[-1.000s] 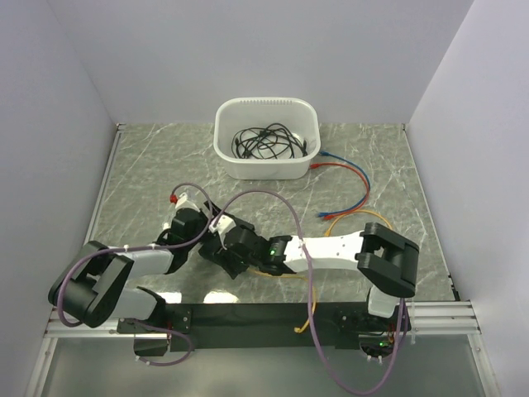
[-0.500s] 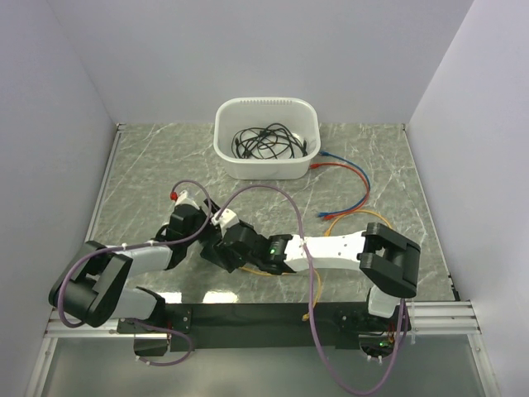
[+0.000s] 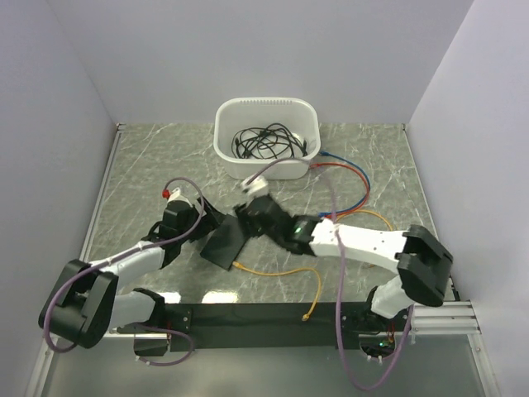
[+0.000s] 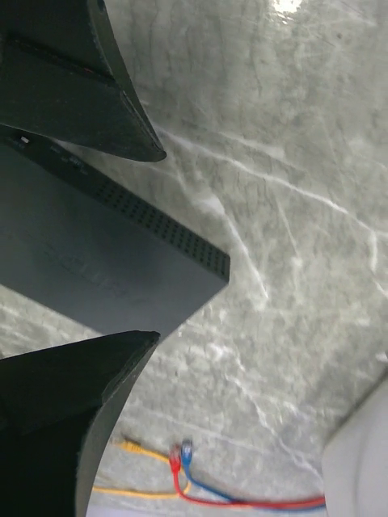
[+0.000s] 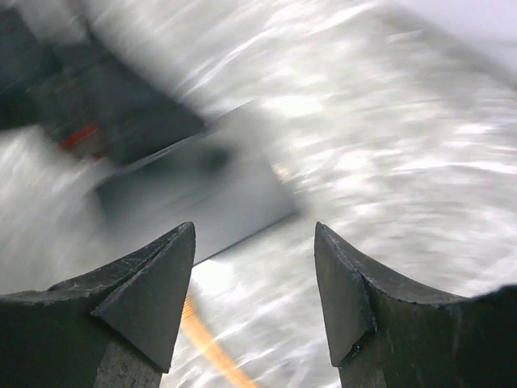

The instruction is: Insert the plug into the switch port

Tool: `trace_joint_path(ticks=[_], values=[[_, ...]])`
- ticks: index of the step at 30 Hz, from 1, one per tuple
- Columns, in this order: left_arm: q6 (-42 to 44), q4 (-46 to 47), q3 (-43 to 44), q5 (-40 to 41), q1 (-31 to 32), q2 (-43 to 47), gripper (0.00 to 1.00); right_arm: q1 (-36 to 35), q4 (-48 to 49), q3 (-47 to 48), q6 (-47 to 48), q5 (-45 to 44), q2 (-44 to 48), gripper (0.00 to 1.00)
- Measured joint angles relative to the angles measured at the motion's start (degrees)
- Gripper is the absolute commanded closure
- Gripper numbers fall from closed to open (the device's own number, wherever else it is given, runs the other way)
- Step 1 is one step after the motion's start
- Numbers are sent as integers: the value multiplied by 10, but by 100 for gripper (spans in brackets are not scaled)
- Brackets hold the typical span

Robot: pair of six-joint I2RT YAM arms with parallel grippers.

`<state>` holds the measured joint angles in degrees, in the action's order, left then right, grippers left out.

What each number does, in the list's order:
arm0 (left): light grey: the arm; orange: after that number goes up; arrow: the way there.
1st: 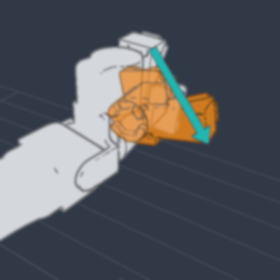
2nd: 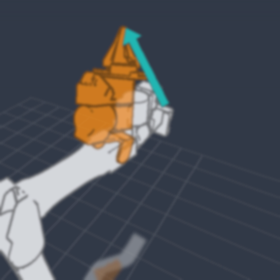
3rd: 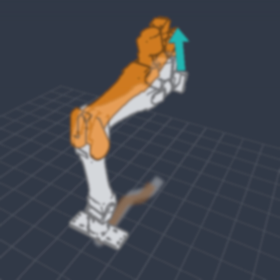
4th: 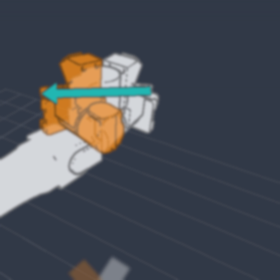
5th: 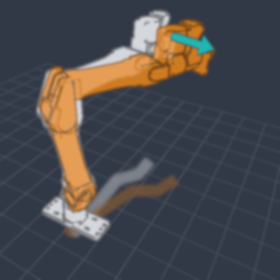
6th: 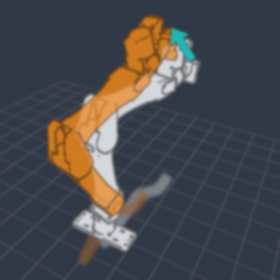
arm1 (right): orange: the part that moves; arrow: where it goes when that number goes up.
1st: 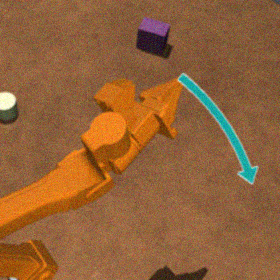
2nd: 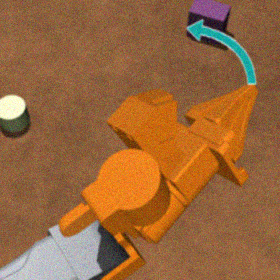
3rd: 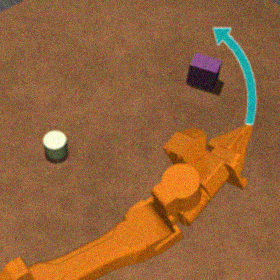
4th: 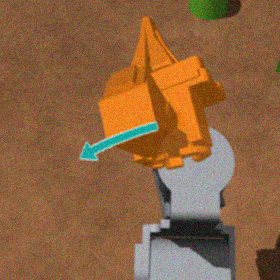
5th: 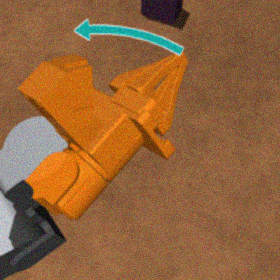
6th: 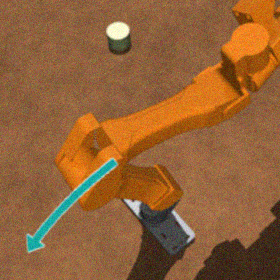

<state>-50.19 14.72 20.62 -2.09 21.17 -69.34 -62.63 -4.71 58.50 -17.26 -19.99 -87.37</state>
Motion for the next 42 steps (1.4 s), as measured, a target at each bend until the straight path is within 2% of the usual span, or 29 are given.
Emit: trace_joint_path(ticks=[7, 14, 17, 22, 26, 36, 42], values=[[-2, -4, -26, 0, 0, 69, 10, 188, -26, -33, -31, -10, 75, 33], [-9, 5, -73, 0, 0, 104, 11, 299, -79, -34, -66, -33, 95, 36], [-18, 30, -102, -3, 0, 100, 13, 353, -107, -34, -93, -33, 89, 43], [-27, 78, -108, -16, 0, 74, 13, 422, -119, -48, -128, -11, 64, 44], [-31, 102, -108, -26, 0, 57, 13, 452, -123, -80, -147, 19, 50, 44], [-31, 137, -110, -43, 0, 33, 13, 473, -103, -138, -168, 81, 45, 44], [-30, 139, -110, -48, 0, 33, 13, 496, -87, -147, -176, 104, 38, 45]])
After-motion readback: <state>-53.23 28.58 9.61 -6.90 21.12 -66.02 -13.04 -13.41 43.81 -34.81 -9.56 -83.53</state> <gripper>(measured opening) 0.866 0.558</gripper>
